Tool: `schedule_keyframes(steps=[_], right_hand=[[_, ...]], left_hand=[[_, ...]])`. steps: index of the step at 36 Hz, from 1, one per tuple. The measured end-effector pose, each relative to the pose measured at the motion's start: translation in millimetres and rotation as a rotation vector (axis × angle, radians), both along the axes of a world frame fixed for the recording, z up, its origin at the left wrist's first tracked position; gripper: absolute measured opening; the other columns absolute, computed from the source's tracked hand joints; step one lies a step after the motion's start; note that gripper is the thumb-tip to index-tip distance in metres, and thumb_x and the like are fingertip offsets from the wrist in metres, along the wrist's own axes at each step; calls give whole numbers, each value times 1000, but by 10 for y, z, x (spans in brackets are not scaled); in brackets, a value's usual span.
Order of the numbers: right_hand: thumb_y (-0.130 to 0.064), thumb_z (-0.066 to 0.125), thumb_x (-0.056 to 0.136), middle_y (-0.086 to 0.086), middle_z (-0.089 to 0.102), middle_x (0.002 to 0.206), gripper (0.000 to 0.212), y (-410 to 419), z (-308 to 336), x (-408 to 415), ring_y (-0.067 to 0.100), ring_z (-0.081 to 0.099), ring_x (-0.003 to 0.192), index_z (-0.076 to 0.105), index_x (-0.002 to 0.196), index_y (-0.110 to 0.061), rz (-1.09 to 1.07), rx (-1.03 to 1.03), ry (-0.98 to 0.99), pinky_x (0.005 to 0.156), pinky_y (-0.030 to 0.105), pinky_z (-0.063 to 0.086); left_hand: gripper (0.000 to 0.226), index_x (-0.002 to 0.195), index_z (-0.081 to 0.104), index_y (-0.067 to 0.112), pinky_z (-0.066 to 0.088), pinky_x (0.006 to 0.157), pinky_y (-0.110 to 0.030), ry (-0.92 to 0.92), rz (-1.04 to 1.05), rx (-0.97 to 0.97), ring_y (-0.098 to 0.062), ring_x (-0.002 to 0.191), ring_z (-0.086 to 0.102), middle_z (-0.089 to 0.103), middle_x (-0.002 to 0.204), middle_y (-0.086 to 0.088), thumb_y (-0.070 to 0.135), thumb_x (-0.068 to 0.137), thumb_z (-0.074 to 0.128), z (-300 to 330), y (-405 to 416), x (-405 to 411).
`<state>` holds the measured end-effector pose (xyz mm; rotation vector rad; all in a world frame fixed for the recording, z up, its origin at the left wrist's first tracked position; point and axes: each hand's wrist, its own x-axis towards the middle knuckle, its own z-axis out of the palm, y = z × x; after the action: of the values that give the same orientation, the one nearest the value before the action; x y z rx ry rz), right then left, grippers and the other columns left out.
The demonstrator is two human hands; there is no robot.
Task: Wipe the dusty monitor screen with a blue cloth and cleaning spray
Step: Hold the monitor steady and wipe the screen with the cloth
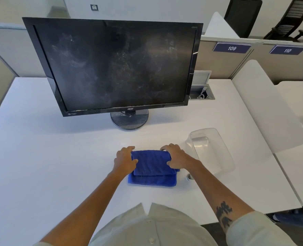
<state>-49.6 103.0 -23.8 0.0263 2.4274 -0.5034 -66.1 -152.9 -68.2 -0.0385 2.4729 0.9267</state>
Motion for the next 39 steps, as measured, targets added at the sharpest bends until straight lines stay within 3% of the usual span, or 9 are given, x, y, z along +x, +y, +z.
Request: schedule_keyframes(steps=[4,9,14,20,28,31,34,36,39], right_hand=[[-2,70,89,9,49,133,55,63,9,14,32,60,118,59,142,-12,33,-51,-31,100,43,58],[-17,83,85,0,47,137,64,127,41,58,22,58,119,56,143,-21,49,-137,-90,101,38,58],[-14,85,80,-3,66,120,51,167,94,99,22,68,103,63,124,-27,-31,-278,-189,92,39,63],[2,83,81,15,66,132,55,175,201,207,38,66,122,59,129,-13,-178,-569,-297,99,48,61],[14,76,88,11,51,152,80,125,377,259,35,57,137,42,152,-20,-259,-896,-353,108,48,57],[-3,77,93,8,54,155,75,87,453,253,34,57,140,44,156,-25,-328,-1027,-333,110,48,55],[-47,76,93,1,63,150,57,21,530,247,27,64,134,61,147,-34,-429,-1145,-342,105,41,57],[-75,80,74,4,72,140,74,-22,561,210,26,71,121,75,133,-31,-602,-1194,-333,102,43,58],[-87,65,67,21,71,136,98,-44,556,120,35,69,117,75,132,-15,-758,-1230,-260,108,53,53]], left_hand=[[62,161,50,18,46,120,-53,-11,-30,-6,-32,145,49,59,150,-10,14,103,74,-36,-17,-6],[46,149,64,13,52,116,-51,-51,-86,13,-32,132,60,65,140,-11,7,104,70,-32,-96,-20],[23,121,73,13,51,88,-24,-68,-81,137,-24,114,64,66,119,-1,0,103,66,3,-214,12],[27,113,74,24,55,84,-18,-141,-3,360,-9,110,73,78,116,6,-1,105,63,162,-379,-25],[20,113,74,30,56,89,-19,-46,33,495,-1,102,76,82,107,16,13,110,64,513,-352,-198],[21,116,71,39,57,94,-20,21,10,516,-7,112,73,80,110,17,21,114,60,731,-263,-289],[22,124,70,38,58,102,-28,99,-56,534,-14,119,71,78,121,14,25,116,56,937,-167,-399],[23,129,70,36,57,103,-30,132,-96,549,-16,121,71,77,124,11,25,116,54,1075,-105,-471],[25,128,72,37,58,103,-28,169,-142,576,-14,122,72,78,124,11,23,116,55,1287,4,-581]])
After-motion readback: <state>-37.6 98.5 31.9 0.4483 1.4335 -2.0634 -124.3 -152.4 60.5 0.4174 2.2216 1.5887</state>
